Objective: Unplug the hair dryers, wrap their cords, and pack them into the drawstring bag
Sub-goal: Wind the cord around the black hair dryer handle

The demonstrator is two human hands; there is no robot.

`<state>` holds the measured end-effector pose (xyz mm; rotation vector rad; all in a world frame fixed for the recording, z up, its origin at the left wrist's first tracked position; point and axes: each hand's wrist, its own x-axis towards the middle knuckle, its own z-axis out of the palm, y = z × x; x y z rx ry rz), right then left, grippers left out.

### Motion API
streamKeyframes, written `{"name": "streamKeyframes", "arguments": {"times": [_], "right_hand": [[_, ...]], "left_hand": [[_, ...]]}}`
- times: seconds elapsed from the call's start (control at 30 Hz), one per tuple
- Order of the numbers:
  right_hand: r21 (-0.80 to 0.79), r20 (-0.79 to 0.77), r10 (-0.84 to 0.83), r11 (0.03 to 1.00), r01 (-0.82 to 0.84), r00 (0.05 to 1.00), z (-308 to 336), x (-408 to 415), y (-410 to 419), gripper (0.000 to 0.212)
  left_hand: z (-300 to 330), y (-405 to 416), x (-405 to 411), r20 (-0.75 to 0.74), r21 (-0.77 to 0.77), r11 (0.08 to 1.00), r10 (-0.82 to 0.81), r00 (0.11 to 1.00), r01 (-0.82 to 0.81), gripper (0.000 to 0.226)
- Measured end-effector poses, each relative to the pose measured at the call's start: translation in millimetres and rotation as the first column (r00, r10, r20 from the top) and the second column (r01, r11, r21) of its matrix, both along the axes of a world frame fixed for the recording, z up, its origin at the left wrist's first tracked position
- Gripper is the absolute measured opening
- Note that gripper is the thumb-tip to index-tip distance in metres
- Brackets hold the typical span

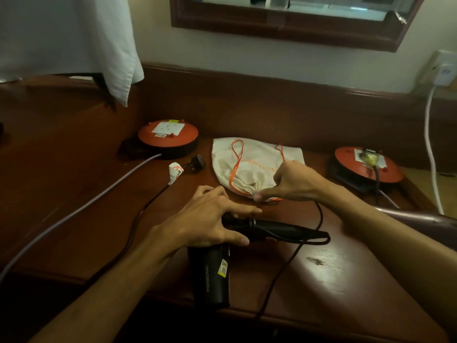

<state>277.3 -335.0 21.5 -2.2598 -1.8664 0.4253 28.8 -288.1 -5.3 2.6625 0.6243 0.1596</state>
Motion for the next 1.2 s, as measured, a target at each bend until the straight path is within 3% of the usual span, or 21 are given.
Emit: {"name": "streamKeyframes", "arguments": {"times": [0.07,0.13,0.2,0.27,0.33,0.4,0.5,0.67,0.73,0.83,0.9,1.03,1.2], "right_hand": [[-0.117,-0.174,-0.109,0.989,0.089,0.979,8,3,-7,0.074],[-0.227,-0.423,-0.202,0.967,0.113,0.883,25,13,-22,0.052],[-0.323,-0.599,-0.219,0.946,0.017,0.77,44,26,-41,0.032],[-0.353,-0.645,-0.211,0.935,-0.042,0.735,52,36,-57,0.024],[-0.278,-0.549,-0.141,0.96,-0.021,0.823,46,39,-60,0.016],[-0.098,-0.445,-0.062,0.995,0.02,0.893,26,36,-53,0.01],[0.068,-0.385,0.021,0.998,0.006,0.923,-12,21,-44,0.009],[0.225,-0.323,0.138,0.972,-0.066,0.936,-59,-18,-54,0.015],[0.28,-0.212,0.24,0.944,-0.176,0.947,-66,-42,-75,0.01],[0.355,-0.142,0.327,0.898,-0.26,0.934,-61,-66,-98,0.024],[0.39,-0.103,0.335,0.88,-0.272,0.936,-51,-77,-104,0.022],[0.311,-0.113,0.329,0.908,-0.281,0.938,-29,-85,-108,0.014],[0.306,0.13,0.229,0.916,-0.258,0.965,13,-68,-89,0.019]], "left_hand": [[-2,3,-2,0.035,-0.011,1.0,0.008,0.999,-0.008,0.062],[-6,7,-4,0.08,-0.031,0.999,0.028,0.996,-0.025,0.059],[-9,10,-6,0.125,-0.045,0.998,0.044,0.991,-0.039,0.057],[-9,9,-5,0.142,-0.041,0.999,0.041,0.989,-0.036,0.055],[-8,6,-3,0.15,-0.045,0.999,0.036,0.988,-0.03,0.052],[-8,3,-2,0.192,-0.08,0.997,0.034,0.981,-0.019,0.051],[-13,1,-7,0.276,-0.151,0.988,0.066,0.959,-0.025,0.057],[-20,10,-16,0.411,-0.196,0.962,0.256,0.875,-0.189,0.057],[-20,15,-15,0.402,-0.173,0.951,0.305,0.863,-0.255,0.055],[-17,16,-6,0.344,-0.103,0.964,0.266,0.901,-0.246,0.054],[-18,14,0,0.316,-0.066,0.969,0.247,0.916,-0.239,0.053],[-19,17,1,0.27,-0.041,0.961,0.275,0.923,-0.274,0.055],[-9,8,10,0.188,0.041,0.978,0.192,0.963,-0.203,0.056]]}}
